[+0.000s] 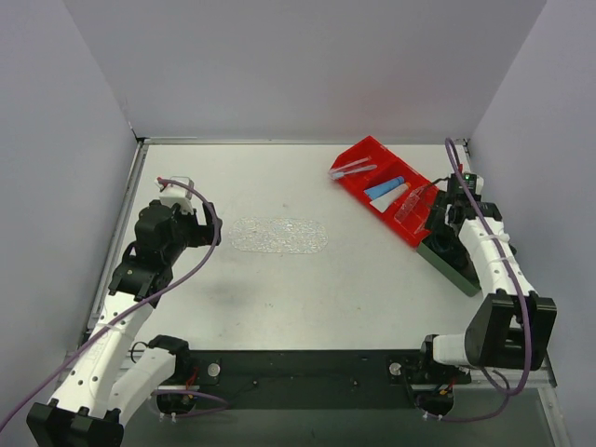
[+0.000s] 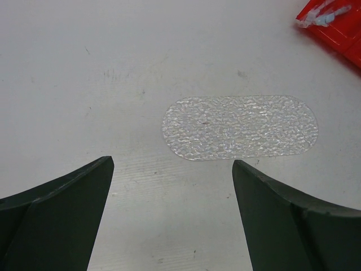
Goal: Prepare toiletry sets of a toothbrush and toothpaste on the tray
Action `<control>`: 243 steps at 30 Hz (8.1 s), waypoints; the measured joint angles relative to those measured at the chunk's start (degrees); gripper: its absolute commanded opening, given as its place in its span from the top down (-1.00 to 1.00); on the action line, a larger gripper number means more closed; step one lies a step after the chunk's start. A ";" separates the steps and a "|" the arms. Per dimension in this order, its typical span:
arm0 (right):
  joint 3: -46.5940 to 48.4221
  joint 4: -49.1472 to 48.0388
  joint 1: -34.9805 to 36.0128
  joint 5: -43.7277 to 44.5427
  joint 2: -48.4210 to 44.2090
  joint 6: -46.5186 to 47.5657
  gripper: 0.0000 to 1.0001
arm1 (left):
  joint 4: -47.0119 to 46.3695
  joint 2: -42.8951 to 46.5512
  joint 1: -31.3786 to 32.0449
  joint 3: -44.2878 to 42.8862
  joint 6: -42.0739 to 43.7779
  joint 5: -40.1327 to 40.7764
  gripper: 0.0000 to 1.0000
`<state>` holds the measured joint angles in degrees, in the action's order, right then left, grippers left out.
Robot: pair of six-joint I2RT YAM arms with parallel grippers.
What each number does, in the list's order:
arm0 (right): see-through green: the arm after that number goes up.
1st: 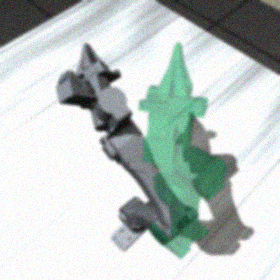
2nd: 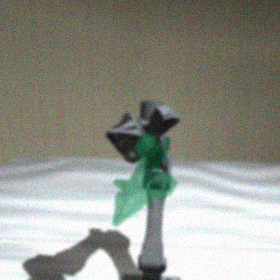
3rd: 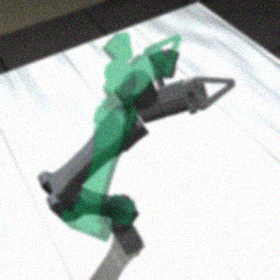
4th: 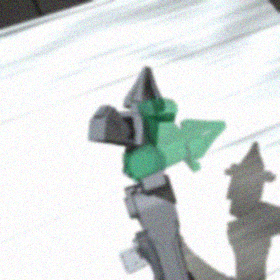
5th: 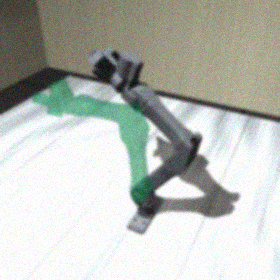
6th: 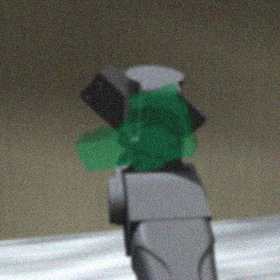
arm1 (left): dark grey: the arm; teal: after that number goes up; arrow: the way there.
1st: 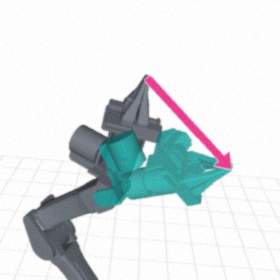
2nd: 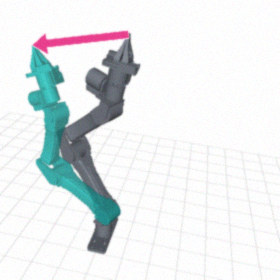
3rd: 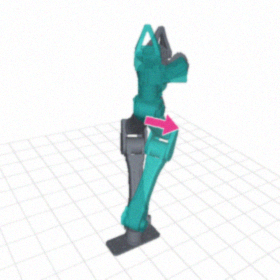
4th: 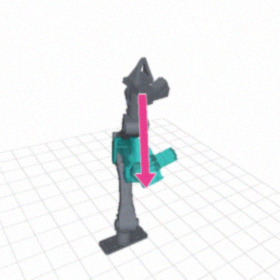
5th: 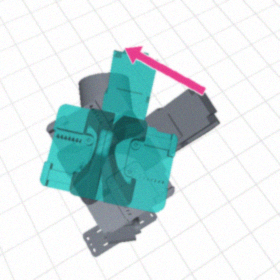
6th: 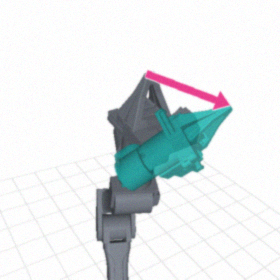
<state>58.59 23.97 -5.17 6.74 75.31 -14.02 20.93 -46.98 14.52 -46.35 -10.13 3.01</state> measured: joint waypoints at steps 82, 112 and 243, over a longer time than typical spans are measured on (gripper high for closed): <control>13.16 9.40 31.21 4.09 -3.10 1.77 1.00 | 0.37 -0.22 0.02 1.01 1.40 -0.22 -0.95; 31.15 1.64 48.72 -1.44 31.54 0.85 1.00 | 0.39 -0.31 0.02 1.01 1.38 0.20 -0.95; 12.48 -6.64 33.27 -16.37 5.29 2.82 -0.16 | 0.44 2.40 0.00 1.01 0.68 4.76 -0.93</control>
<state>71.07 17.32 28.10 -9.63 80.60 -11.20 21.37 -44.58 14.52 -45.34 -9.45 7.77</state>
